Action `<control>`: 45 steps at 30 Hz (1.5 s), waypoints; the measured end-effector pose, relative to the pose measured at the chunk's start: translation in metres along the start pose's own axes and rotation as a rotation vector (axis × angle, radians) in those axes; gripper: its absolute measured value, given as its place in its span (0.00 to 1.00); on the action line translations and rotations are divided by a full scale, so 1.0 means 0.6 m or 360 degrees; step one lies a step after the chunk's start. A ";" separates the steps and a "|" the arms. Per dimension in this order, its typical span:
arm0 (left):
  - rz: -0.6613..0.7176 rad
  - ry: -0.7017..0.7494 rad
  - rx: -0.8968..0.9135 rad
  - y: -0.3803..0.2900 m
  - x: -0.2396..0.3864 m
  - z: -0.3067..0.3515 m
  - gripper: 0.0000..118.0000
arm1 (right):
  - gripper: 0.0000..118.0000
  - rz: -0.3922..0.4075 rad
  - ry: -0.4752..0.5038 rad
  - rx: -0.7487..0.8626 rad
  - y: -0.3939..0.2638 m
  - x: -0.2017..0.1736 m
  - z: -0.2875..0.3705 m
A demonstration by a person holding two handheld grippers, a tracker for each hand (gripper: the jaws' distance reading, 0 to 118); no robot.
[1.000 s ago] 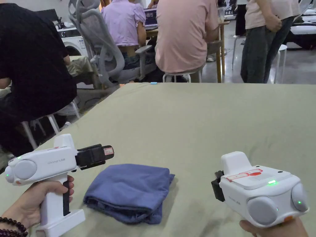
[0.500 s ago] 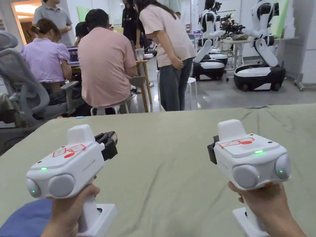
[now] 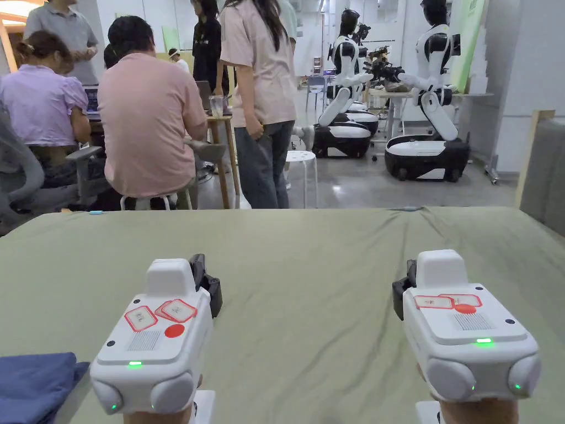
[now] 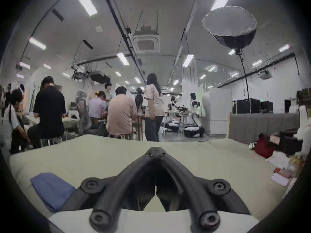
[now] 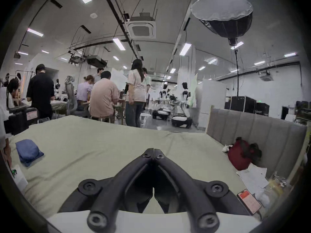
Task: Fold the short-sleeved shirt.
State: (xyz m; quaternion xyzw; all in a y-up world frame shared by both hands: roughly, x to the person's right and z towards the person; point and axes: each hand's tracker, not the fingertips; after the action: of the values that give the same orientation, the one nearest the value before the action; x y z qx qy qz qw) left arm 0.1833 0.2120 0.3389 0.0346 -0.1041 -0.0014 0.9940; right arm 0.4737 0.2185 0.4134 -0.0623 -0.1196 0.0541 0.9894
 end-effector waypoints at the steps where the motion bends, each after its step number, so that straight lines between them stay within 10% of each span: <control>1: -0.0034 -0.0006 -0.0012 -0.006 0.002 0.002 0.00 | 0.00 0.0012 -0.0048 0.0015 -0.007 -0.002 0.004; 19: -0.0011 -0.0099 -0.0116 -0.059 0.064 0.010 0.03 | 0.01 -0.0021 -0.0044 -0.0013 -0.049 0.008 0.034; 20: -0.0010 -0.0094 -0.0116 -0.058 0.064 0.010 0.11 | 0.06 -0.0040 -0.0037 -0.0013 -0.050 0.008 0.033; 23: -0.0002 -0.0079 -0.0113 -0.055 0.058 0.010 0.94 | 0.84 -0.0117 0.0040 -0.0056 -0.055 0.010 0.027; 24: -0.0020 -0.0050 -0.0119 -0.056 0.058 0.009 0.98 | 1.00 -0.0111 0.0025 -0.0063 -0.057 0.006 0.023; 45: -0.0045 -0.0002 -0.0099 -0.076 0.052 0.003 1.00 | 1.00 -0.0085 -0.0021 -0.0026 -0.064 0.013 0.020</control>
State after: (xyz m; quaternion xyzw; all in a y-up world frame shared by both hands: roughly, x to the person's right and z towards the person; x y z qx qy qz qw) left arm 0.2138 0.1661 0.3438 0.0050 -0.1042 -0.0187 0.9944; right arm 0.4817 0.1829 0.4317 -0.0669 -0.1281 0.0270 0.9891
